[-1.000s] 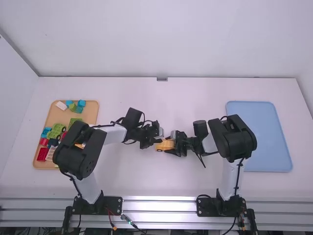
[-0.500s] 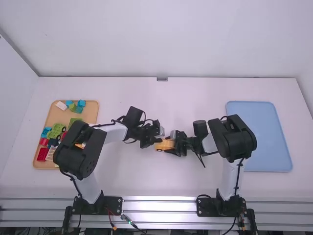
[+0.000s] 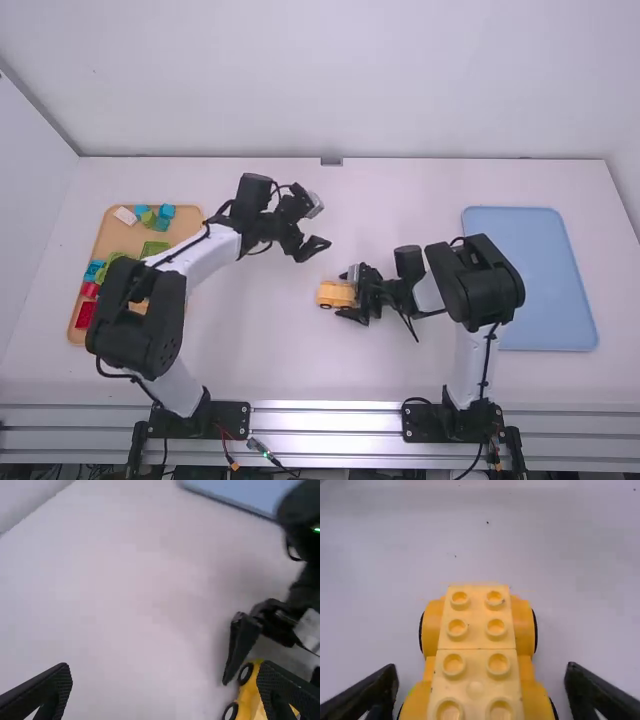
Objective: Assemble lego blocks to make yellow taxi
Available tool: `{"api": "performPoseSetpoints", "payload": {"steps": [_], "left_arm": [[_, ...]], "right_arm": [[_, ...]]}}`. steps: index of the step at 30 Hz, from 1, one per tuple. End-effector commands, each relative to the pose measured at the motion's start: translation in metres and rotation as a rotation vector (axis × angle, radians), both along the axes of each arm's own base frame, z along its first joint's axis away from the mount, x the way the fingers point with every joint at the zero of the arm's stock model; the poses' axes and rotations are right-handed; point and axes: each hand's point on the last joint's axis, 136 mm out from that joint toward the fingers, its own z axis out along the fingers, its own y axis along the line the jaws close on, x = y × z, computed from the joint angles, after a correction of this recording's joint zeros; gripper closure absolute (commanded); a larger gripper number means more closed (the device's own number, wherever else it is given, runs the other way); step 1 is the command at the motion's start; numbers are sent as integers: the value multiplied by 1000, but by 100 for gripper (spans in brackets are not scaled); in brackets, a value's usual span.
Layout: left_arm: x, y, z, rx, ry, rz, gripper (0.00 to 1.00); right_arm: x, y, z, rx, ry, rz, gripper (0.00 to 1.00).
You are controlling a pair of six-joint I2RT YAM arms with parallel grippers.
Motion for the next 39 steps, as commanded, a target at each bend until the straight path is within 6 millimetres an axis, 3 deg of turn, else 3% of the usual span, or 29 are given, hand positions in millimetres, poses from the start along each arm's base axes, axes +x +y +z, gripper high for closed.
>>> {"api": "performPoseSetpoints", "payload": {"steps": [1,6,13,18,20,26,30,35,39], "left_arm": [[11,27,-4,-91,209,257,1],[11,56,-15,-91,279,339,1],[18,107,-21,-128,357,499,1],[15,167,-33,-93,491,763,1],[1,222,-47,2,613,1098,1],[-35,291,-49,62,735,1634,1],[-55,305,-53,115,760,1764,1],[-56,325,-54,205,653,1815,4],[-74,332,-58,168,729,1920,5]], "right_arm": [[11,-2,-7,-48,61,-87,1],[15,-7,-2,-99,48,-115,1],[12,-38,13,-321,56,-201,1],[1,-62,37,-476,47,-229,1],[2,-67,57,-488,9,-257,1],[12,-64,95,-431,-113,-287,1],[16,-59,109,-407,-172,-291,1],[20,-57,115,-392,-202,-296,1],[21,-56,116,-387,-212,-294,1]]}}
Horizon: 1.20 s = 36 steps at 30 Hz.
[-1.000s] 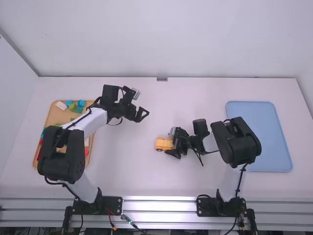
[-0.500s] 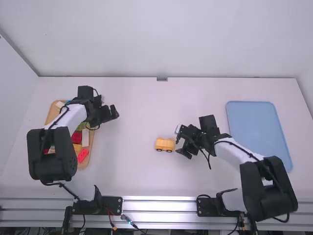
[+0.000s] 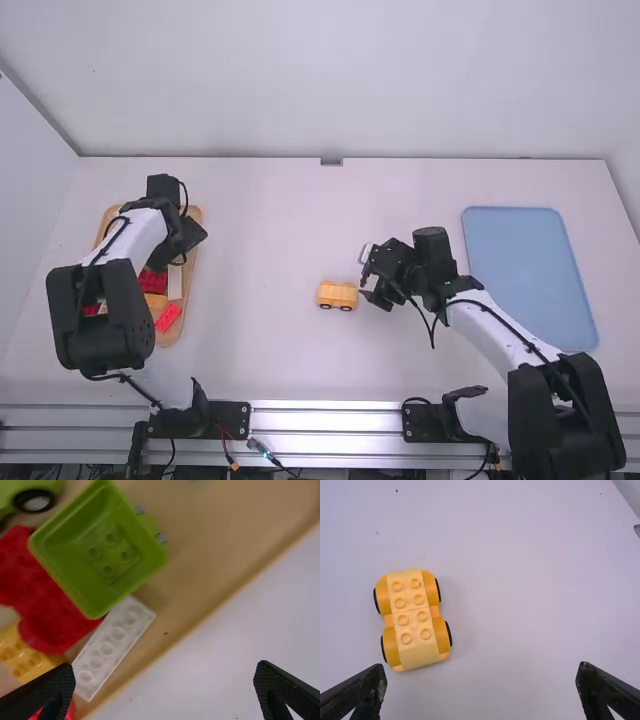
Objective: Assemble lego blocks to make yellow taxi
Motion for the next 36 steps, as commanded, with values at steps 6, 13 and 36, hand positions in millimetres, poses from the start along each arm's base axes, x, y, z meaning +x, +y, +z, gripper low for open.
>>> {"api": "performPoseSetpoints", "payload": {"steps": [6,13,36], "left_arm": [[-65,42,-6,-35,86,465,3],[-105,53,-10,-84,188,571,12],[-114,52,-38,-75,183,549,36]], "right_arm": [[11,2,15,18,-51,-4,1],[12,3,17,23,-61,0,1],[7,7,15,19,-49,14,1]]}}
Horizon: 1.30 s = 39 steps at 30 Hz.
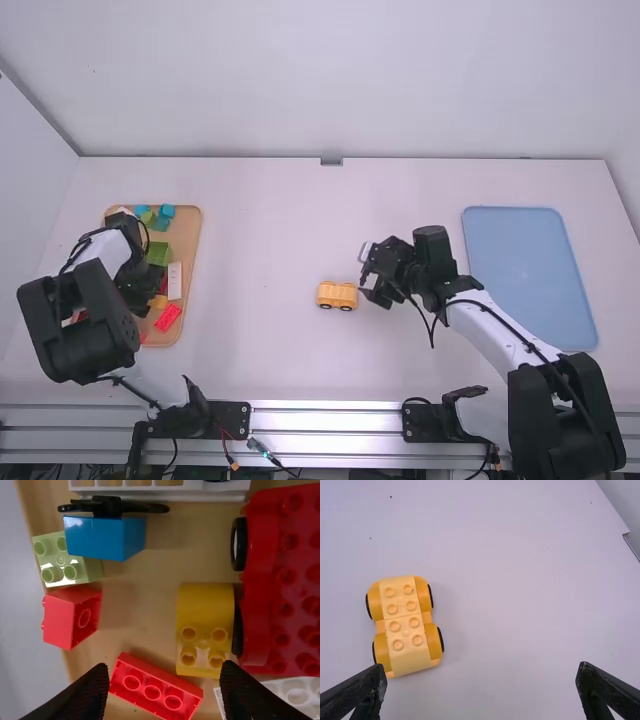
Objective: Assemble lego blocks to make yellow taxi
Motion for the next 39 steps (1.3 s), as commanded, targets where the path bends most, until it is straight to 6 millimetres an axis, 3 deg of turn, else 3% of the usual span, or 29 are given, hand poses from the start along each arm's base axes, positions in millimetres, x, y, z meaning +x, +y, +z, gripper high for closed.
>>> {"api": "performPoseSetpoints", "payload": {"steps": [1,4,10,17,23,32,39], "left_arm": [[-4,-1,-4,-6,10,-40,32],[9,-9,-12,-53,-47,-134,28],[13,-12,-23,-74,-93,-163,47],[14,-11,-23,-69,-98,-163,46],[3,-3,-24,-4,-51,-101,43],[6,-2,-33,12,-80,-126,58],[7,1,-33,38,-73,-154,58]], "right_arm": [[5,3,12,13,-26,7,1],[5,4,12,12,-26,7,1],[6,1,11,12,-25,-2,1],[4,4,12,13,-26,9,1],[5,4,11,11,-26,6,1],[5,3,12,18,-19,-4,1],[4,5,12,14,-24,9,1]]}}
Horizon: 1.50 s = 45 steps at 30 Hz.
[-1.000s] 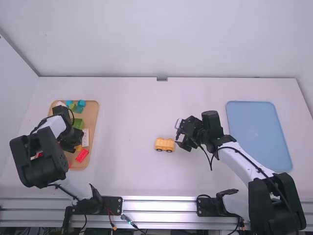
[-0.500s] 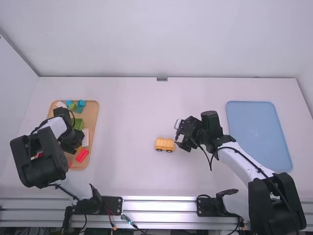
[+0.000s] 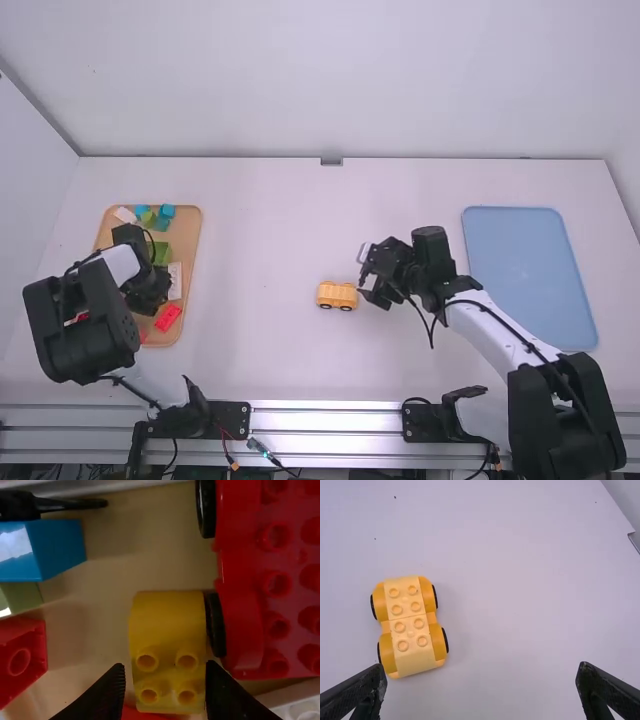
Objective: Assemble lego blocks to make yellow taxi
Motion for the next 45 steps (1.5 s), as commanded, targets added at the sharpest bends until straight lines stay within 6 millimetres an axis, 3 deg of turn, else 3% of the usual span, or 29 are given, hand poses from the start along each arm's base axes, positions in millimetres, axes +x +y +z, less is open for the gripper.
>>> {"api": "performPoseSetpoints", "payload": {"steps": [1,10,17,24,31,34,45], "left_arm": [[-3,1,-1,19,17,-45,58],[-8,8,-11,78,9,-55,53],[-3,10,-9,128,15,-85,55],[3,3,-11,177,13,-132,34],[2,1,-13,221,12,-116,27],[-2,1,-17,228,6,-85,39],[-8,-2,-28,266,-46,-89,44]], "right_arm": [[6,3,12,14,-27,2,1],[5,1,11,11,-20,-2,1],[5,2,11,11,-19,1,1],[4,3,11,11,-20,4,1],[4,1,10,10,-16,0,1],[4,1,10,10,-15,0,1],[4,1,10,9,-13,0,1]]}}
